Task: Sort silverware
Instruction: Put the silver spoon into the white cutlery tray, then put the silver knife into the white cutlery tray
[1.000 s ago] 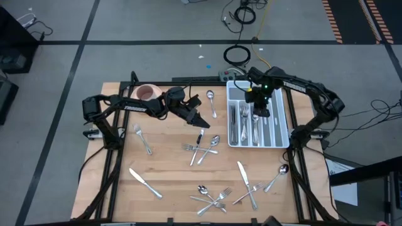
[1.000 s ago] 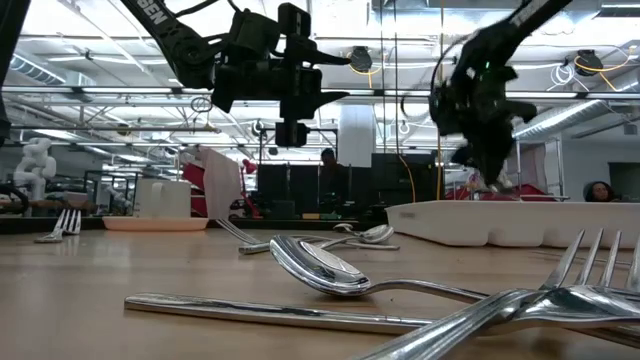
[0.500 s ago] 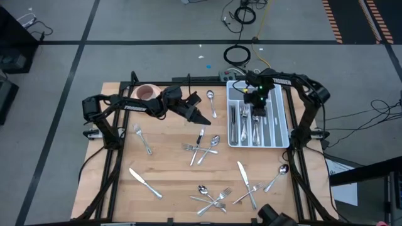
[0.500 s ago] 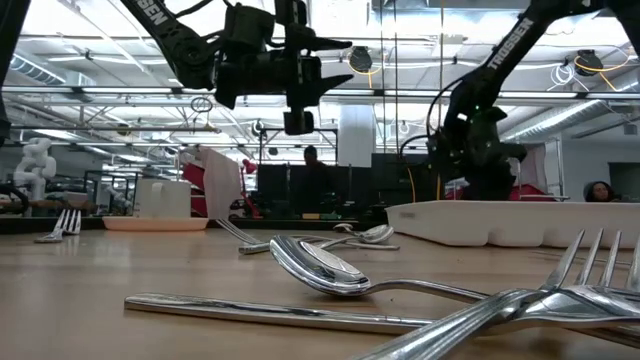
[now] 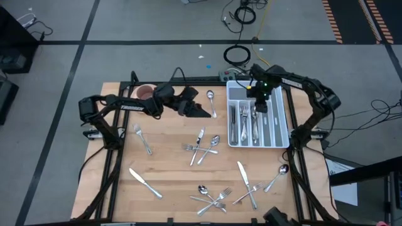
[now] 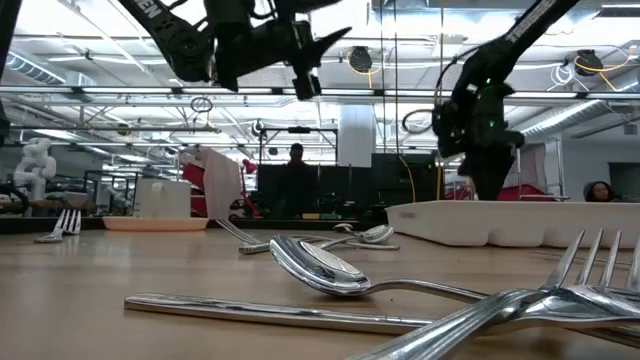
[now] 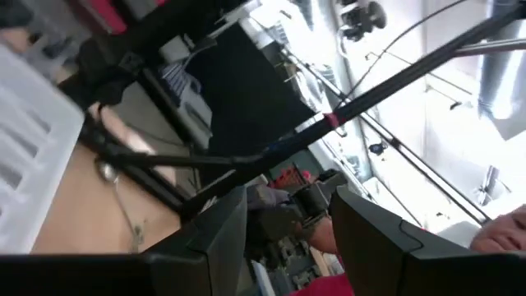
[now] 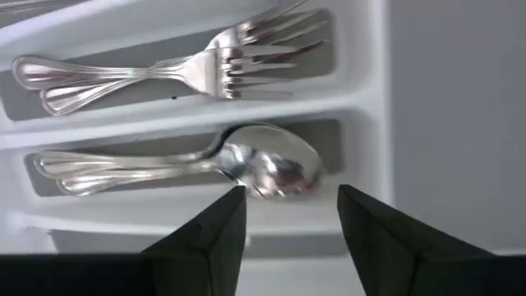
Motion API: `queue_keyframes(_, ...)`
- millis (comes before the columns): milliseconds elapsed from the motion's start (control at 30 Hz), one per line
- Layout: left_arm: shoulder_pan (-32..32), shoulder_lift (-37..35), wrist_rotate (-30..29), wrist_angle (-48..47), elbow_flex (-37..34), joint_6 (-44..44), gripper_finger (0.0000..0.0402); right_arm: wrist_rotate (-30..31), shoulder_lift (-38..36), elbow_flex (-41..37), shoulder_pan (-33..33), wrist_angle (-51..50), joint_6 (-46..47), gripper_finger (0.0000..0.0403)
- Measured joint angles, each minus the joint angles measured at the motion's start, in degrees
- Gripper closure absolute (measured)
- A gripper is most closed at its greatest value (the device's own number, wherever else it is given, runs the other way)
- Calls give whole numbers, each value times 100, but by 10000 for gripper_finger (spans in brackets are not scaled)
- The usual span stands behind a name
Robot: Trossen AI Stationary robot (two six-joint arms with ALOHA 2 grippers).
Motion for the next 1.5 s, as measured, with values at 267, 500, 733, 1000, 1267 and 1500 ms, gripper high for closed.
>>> queue_keyframes(267,-175,-1263,727,-1285,207,-36,222,536,-1552,4,0,-65,11,202)
queue_keyframes(500,-781,-2354,-314,-8544,820,2798,222,419,-2509,7,17,-78,708,202)
queue_keyframes(733,-2392,-2545,-2830,-11829,502,3196,222,195,-2813,7,17,-71,1118,202)
queue_keyframes(1000,-4409,-2190,-3189,-10642,38,2538,222,-85,-2823,7,17,-39,1311,202)
queue_keyframes(1267,-5228,-1207,-3413,-10279,37,2388,222,-91,-2823,7,17,199,1413,202)
queue_keyframes(1500,-5694,-486,-3185,-9788,37,2687,222,-102,-2823,7,17,184,1504,202)
